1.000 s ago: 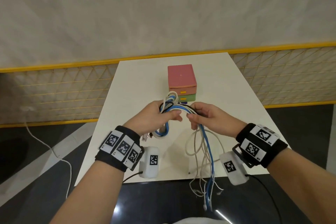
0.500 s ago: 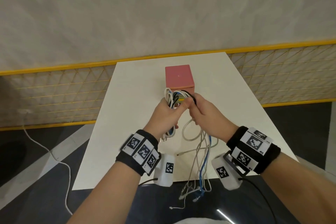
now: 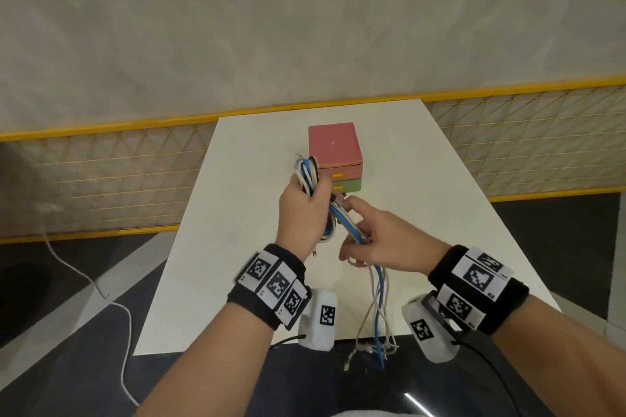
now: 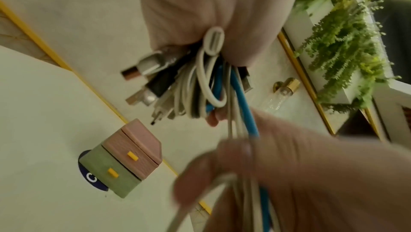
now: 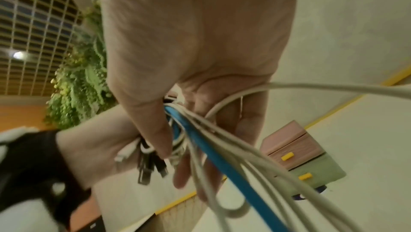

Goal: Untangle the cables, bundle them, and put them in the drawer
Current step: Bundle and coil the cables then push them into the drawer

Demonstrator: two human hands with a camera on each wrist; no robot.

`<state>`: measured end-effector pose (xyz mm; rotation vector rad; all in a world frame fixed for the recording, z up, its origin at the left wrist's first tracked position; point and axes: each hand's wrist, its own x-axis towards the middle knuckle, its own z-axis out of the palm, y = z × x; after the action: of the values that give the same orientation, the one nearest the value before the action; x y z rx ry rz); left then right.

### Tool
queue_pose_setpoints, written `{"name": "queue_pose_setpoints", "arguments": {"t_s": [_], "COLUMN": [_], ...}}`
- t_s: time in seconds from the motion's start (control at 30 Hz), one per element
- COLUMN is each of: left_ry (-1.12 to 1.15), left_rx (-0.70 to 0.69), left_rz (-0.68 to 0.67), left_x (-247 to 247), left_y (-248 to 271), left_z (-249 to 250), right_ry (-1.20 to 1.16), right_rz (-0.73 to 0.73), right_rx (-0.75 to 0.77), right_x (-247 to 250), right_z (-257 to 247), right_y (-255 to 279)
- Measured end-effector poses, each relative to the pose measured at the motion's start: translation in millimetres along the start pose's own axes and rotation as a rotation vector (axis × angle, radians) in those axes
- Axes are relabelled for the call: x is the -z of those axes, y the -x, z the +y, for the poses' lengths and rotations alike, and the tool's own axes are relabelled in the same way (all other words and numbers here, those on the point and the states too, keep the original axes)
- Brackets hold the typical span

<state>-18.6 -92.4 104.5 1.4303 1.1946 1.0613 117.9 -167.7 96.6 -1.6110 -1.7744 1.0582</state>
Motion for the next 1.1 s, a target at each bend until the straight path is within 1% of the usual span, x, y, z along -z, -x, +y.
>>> {"name": "queue_pose_setpoints", "arguments": {"t_s": [0.07, 0.1, 0.17, 0.2, 0.23, 0.27, 0.3, 0.33, 0.37, 0.43, 0.53, 0.57, 0.63, 0.7, 0.73, 0.77, 0.87, 0.93, 1.0, 1.1], "left_ry": [0.043, 0.06, 0.067, 0.063, 0.074, 0.1, 0.122, 0.13, 0.137, 0.182, 0.309, 0.34, 0.374, 0.401, 0.405, 0.402, 0.379, 0.386, 0.41, 0.457], "left_rx": [0.001, -0.009, -0.06, -0.088, -0.107, -0.112, -0.107, -0.096, -0.086, -0.098, -0.124, -0.119, -0.105, -0.123, -0.134, -0.139, -0.149, -0.164, -0.185, -0.241], "left_rz": [0.029, 0.016, -0.069, -0.124, -0.171, -0.207, -0.229, -0.235, -0.227, -0.197, -0.122, -0.098, -0.07, -0.083, -0.097, -0.107, -0.117, -0.128, -0.129, -0.113], "left_x": [6.5, 9.8, 15.5, 17.3, 18.3, 18.3, 17.4, 15.4, 12.6, 8.8, 10.8, 14.2, 22.4, 31.3, 35.0, 37.8, 41.0, 40.6, 42.8, 56.6], "left_y": [-6.7, -8.6, -7.6, -5.4, -3.1, -1.1, 0.6, 2.1, 3.4, 5.5, 2.6, 1.3, 0.0, -0.7, -1.0, -1.4, 1.1, 4.0, 5.4, 3.7], "left_z": [4.3, 8.4, 18.9, 24.0, 27.7, 29.7, 30.7, 30.5, 30.4, 34.0, 41.7, 44.0, 45.8, 45.5, 45.6, 45.9, 45.7, 47.2, 51.6, 62.1], "right_ry": [0.246, 0.276, 0.167, 0.101, 0.056, 0.027, 0.006, -0.034, -0.098, -0.195, -0.197, -0.149, -0.009, 0.123, 0.169, 0.194, 0.109, 0.21, 0.368, 0.473], "right_rz": [-0.08, -0.104, -0.156, -0.182, -0.186, -0.145, -0.073, -0.009, 0.023, 0.011, -0.044, -0.069, -0.176, -0.287, -0.296, -0.271, -0.154, -0.169, -0.276, -0.469], "right_rx": [-0.073, -0.12, -0.175, -0.17, -0.145, -0.096, -0.031, 0.034, 0.086, 0.147, 0.134, 0.112, 0.043, -0.041, -0.047, -0.031, 0.059, 0.099, 0.037, -0.139], "right_x": [-4.9, -8.8, -14.0, -14.7, -13.9, -12.0, -11.2, -11.6, -13.7, -22.5, -42.6, -46.0, -50.0, -49.3, -47.5, -44.6, -36.3, -36.9, -42.9, -58.7], "right_z": [17.4, 26.8, 37.4, 36.5, 33.3, 27.4, 22.7, 17.6, 15.3, 12.0, 25.3, 34.9, 56.9, 74.3, 78.0, 79.6, 67.4, 59.7, 61.2, 85.6], "right_y": [5.5, 8.6, 14.2, 16.9, 18.7, 19.1, 17.2, 13.7, 9.3, 3.2, 1.6, 2.5, 4.8, 9.1, 11.1, 11.4, 3.3, -4.3, -4.2, 11.1]}}
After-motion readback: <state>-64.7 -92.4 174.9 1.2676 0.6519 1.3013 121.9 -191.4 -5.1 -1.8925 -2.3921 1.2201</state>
